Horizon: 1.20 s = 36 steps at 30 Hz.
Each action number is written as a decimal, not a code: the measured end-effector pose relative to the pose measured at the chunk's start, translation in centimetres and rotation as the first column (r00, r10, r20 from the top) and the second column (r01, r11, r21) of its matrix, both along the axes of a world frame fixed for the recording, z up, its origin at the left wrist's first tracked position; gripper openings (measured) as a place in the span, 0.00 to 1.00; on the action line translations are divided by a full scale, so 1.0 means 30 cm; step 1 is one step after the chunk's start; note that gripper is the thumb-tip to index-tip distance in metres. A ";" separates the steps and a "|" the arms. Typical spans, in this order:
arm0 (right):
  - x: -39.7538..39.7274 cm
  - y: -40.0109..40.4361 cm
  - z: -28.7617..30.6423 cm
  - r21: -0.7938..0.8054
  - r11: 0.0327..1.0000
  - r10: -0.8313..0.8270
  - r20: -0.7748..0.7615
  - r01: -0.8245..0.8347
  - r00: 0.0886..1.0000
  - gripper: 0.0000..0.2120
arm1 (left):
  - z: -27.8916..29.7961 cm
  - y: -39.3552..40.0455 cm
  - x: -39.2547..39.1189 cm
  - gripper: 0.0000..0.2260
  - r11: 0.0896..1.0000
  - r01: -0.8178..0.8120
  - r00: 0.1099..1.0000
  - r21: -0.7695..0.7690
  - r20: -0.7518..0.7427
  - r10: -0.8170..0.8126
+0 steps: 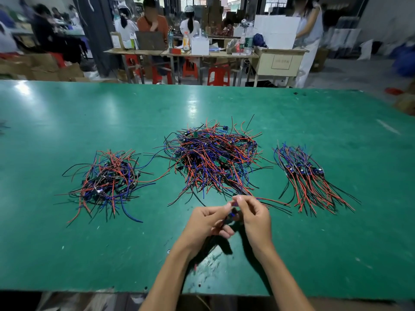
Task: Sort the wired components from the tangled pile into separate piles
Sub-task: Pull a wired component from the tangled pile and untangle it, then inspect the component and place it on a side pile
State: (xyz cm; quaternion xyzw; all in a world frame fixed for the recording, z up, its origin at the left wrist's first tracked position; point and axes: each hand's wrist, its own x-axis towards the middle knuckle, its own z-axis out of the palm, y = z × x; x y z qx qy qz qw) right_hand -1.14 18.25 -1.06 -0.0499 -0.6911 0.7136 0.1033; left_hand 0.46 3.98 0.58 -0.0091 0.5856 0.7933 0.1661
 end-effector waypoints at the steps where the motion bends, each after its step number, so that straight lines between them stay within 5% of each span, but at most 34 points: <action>1: -0.003 -0.001 -0.001 -0.034 0.997 -0.063 0.009 0.064 0.998 0.09 | 0.000 -0.012 -0.003 0.11 0.999 0.024 1.000 0.022 0.013 -0.024; 10: 0.008 0.012 0.001 -0.108 0.978 -0.176 0.030 0.178 0.984 0.09 | -0.006 -0.020 0.017 0.09 0.998 0.004 0.997 -0.063 -0.081 -0.009; 15: 0.006 0.021 0.011 -0.163 0.981 -0.093 0.054 0.100 0.994 0.12 | -0.019 -0.009 0.035 0.07 0.943 -0.177 0.955 -0.281 -0.282 0.095; 20: 0.020 0.033 0.008 -0.149 0.989 0.009 0.018 -0.006 1.000 0.14 | -0.042 -0.004 0.047 0.11 0.784 -0.516 0.735 -0.345 -0.649 0.199; 24: 0.008 0.055 -0.001 -0.234 0.968 0.091 -0.003 -0.089 0.996 0.13 | -0.058 -0.001 0.061 0.11 0.590 -0.738 0.429 -0.328 -0.903 0.035; 26: 0.001 0.059 -0.005 -0.272 0.958 0.090 0.004 -0.086 0.996 0.11 | -0.060 0.000 0.062 0.09 0.555 -0.771 0.361 -0.313 -0.932 -0.025; 30: 0.001 0.044 -0.001 -0.272 0.962 -0.025 0.019 0.030 0.999 0.10 | -0.041 0.000 0.068 0.06 0.586 -0.727 0.509 -0.359 -0.854 0.108; 33: -0.003 0.032 0.024 -0.231 0.959 -0.162 0.020 0.163 0.987 0.09 | -0.028 -0.006 0.063 0.04 0.685 -0.614 0.730 -0.393 -0.612 0.303; 36: -0.036 0.041 0.079 -0.190 0.951 -0.242 0.031 0.243 0.970 0.09 | -0.034 -0.019 0.046 0.03 0.750 -0.569 0.805 -0.338 -0.416 0.423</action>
